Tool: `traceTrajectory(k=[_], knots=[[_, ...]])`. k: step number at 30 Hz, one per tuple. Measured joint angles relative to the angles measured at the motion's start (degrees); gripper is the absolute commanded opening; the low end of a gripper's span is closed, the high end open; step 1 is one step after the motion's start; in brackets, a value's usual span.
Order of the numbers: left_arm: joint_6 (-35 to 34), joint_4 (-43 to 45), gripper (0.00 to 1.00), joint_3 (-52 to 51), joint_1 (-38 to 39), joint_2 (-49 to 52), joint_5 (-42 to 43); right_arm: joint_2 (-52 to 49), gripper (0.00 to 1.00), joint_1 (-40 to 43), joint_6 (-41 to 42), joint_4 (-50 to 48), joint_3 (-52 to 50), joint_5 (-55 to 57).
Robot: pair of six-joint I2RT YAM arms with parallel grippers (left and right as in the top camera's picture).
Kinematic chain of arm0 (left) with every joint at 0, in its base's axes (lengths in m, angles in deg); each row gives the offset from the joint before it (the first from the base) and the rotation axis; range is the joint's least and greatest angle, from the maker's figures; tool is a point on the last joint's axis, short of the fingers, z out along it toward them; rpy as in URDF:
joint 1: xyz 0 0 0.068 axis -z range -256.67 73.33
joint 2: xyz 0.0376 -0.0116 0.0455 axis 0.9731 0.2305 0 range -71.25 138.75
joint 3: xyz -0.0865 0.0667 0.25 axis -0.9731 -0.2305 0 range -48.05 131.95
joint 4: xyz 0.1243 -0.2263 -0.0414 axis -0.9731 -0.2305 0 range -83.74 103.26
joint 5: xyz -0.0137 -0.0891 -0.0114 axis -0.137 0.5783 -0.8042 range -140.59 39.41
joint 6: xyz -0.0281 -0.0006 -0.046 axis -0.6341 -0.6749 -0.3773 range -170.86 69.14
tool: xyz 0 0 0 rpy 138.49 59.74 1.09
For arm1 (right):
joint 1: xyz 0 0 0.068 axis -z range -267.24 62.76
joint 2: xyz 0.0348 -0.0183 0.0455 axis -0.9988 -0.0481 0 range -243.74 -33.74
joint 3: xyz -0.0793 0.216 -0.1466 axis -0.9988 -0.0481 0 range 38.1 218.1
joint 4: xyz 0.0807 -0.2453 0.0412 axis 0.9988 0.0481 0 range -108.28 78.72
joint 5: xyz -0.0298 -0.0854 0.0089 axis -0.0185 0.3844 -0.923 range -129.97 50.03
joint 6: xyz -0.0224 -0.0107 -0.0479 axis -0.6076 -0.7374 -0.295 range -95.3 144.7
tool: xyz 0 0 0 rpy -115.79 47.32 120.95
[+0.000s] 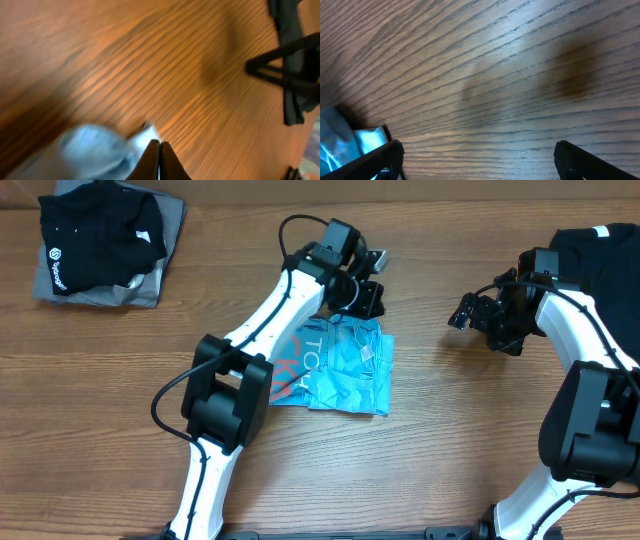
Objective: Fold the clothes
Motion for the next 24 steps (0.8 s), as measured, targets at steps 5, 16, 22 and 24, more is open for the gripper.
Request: traceTrajectory(k=[5,16,22,24], knots=[[-0.8,3.0,0.40,0.0,2.6,0.0,0.0,0.0,1.00,0.0,0.0,0.3,0.0,0.0],[0.5,-13.0,0.54,7.5,0.0,0.6,-5.4,0.0,1.00,0.0,0.0,0.8,0.0,0.2],[2.2,-21.6,0.48,17.8,-5.9,0.5,-6.8,0.0,1.00,0.0,0.0,-0.2,0.0,0.5],[2.1,-23.3,0.46,18.1,-6.5,0.5,-7.3,0.0,1.00,0.0,0.0,-0.4,0.0,0.5]])
